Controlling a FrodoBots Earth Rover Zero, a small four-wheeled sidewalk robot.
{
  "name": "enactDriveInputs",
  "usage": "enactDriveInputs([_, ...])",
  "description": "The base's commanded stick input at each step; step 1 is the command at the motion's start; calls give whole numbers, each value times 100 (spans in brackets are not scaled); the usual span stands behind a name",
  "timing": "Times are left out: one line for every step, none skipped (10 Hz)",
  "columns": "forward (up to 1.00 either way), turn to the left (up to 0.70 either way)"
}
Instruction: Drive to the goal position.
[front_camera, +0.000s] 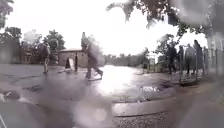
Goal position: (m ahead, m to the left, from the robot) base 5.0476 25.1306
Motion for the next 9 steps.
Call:
enactDriveInputs([85, 0])
enactDriveInputs([85, 0])
enactDriveInputs([85, 0])
enactDriveInputs([85, 0])
enactDriveInputs([85, 0])
enactDriveInputs([34, 0])
enactDriveInputs([0, 0])
enactDriveInputs([0, 0])
enactDriveInputs([0, 0])
